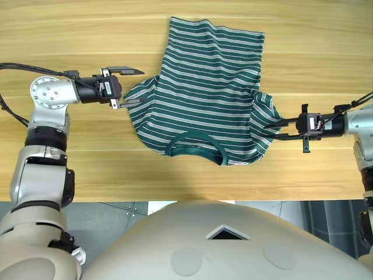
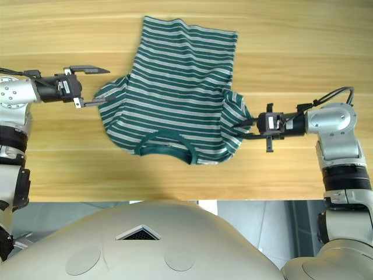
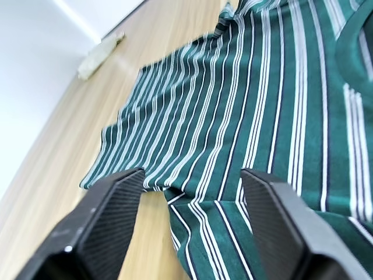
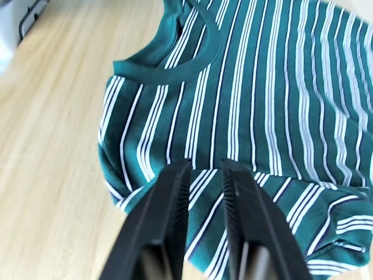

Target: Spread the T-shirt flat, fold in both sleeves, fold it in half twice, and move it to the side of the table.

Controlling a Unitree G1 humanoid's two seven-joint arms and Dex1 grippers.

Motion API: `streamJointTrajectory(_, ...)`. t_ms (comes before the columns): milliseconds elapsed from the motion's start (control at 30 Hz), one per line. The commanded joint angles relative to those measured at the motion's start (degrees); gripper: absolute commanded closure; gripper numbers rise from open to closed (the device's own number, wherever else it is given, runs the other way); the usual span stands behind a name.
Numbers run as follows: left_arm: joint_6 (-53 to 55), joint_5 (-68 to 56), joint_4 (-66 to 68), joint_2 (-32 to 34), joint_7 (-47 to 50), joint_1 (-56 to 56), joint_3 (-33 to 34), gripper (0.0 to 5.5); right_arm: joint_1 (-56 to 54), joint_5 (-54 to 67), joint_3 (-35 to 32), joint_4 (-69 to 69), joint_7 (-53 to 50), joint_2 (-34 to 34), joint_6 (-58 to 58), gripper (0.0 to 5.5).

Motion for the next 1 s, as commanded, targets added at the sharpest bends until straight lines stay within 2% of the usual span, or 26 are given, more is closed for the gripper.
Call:
streamJointTrajectory(33,-2.3,3.5,4.8,-0.8,2.1,-3.3,0.0,3.12,-2.1,-2.4,-0.1,2.5,-2.3,0.9,-1.9,5.36)
streamJointTrajectory(67,-2.6,4.0,5.8,-1.0,2.5,-3.7,0.1,3.26,-2.7,-3.4,0.0,3.5,-3.3,1.2,-2.4,5.5)
streamJointTrajectory(500,-4.1,22.1,14.8,-0.6,16.9,-5.0,-6.2,5.44,-10.3,-15.2,1.7,18.2,-15.8,3.0,-8.4,5.5)
streamJointTrajectory(800,-7.7,24.5,12.9,1.2,16.3,1.8,-9.7,5.48,-12.0,-17.8,3.5,21.8,-17.3,3.9,-9.5,5.5)
streamJointTrajectory(1000,-8.4,24.3,9.1,5.0,15.4,5.2,-11.0,5.48,-13.0,-22.6,5.9,27.2,-20.5,3.2,-10.3,5.5)
